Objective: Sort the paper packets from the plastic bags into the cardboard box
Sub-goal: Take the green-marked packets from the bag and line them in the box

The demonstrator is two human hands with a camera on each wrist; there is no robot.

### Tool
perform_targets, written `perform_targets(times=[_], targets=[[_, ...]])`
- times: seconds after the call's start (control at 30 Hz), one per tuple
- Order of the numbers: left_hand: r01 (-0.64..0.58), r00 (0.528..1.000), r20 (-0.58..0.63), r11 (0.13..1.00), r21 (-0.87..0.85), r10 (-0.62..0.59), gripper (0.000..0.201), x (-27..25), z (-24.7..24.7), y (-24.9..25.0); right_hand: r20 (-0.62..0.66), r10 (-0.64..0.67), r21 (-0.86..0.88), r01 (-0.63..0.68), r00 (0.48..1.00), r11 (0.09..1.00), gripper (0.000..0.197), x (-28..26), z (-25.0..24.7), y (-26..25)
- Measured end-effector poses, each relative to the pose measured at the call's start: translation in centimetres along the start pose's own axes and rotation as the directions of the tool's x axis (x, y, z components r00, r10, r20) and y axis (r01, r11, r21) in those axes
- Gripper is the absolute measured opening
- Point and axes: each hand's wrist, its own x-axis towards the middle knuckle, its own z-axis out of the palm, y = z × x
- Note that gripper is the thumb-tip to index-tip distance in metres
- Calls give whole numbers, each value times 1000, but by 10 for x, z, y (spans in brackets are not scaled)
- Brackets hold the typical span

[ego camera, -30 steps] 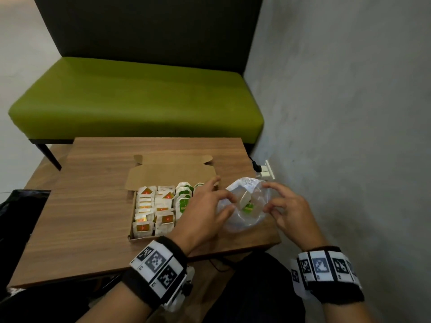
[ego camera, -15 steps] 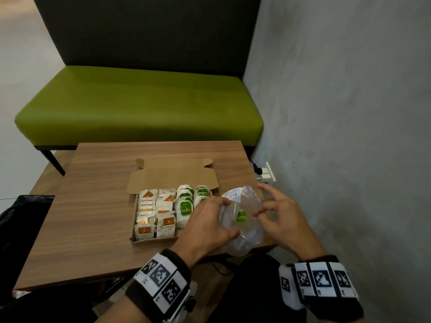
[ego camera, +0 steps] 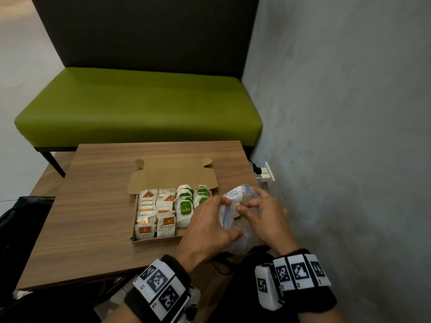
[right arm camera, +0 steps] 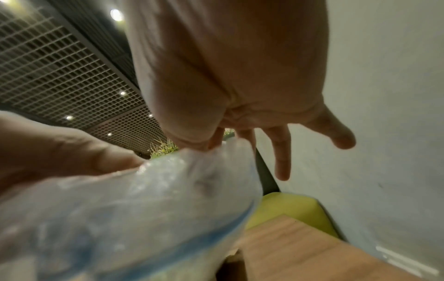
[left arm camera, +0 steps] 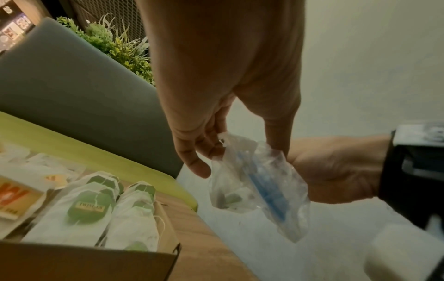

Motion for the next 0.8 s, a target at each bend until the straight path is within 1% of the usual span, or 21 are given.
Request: perform_targets(times=[0.03,0.07,0.13,0.17,0.23,0.3,0.4,0.57,0.63,0.67,0.73,0.8], targets=[[9,1000,-4,1000,-5,-9,71,0,0,-1,-1,-15,-17,15,1000,1000,9,0,-1,1],[15,1000,-9,1000,-9,-15,72,0,-1,-2,0,-50,10,50,999,999,10,-2,-3,0],[25,1000,-17,1000,-7,-25,75,0,-2,-4,-38,-130,133,134,991,982,11,-8,-9,-2],[29,999,-19,1000,-6,-30,76,1,-3,-4,-81,-153,177,166,985,970,8,-11,-15,-3],[40,999,-24,999,-3,-40,75,3,-2,-5,-190,-175,237,218,966,947,19,-20,-28,-5],[40,999,-24,999,10,-40,73,6,0,-4,-311,-202,283,294,929,913,22,-28,-44,-8],[43,999,-24,999,21,-43,70,12,5,-1,-446,-220,278,368,868,887,18,-29,-61,-5],[84,996,38,995,47,-86,78,35,19,2,-519,-207,212,359,830,909,15,-15,-76,7],[87,993,69,994,68,-91,80,45,21,5,-524,-208,216,365,826,906,14,-12,-78,9],[88,991,93,993,83,-96,79,49,22,5,-509,-213,233,371,834,899,14,-12,-78,9],[92,981,162,991,98,-107,78,54,23,4,-430,-223,283,365,875,887,16,-11,-77,9],[83,973,208,993,81,-99,72,55,26,-1,-311,-242,298,336,919,894,18,-9,-75,11]])
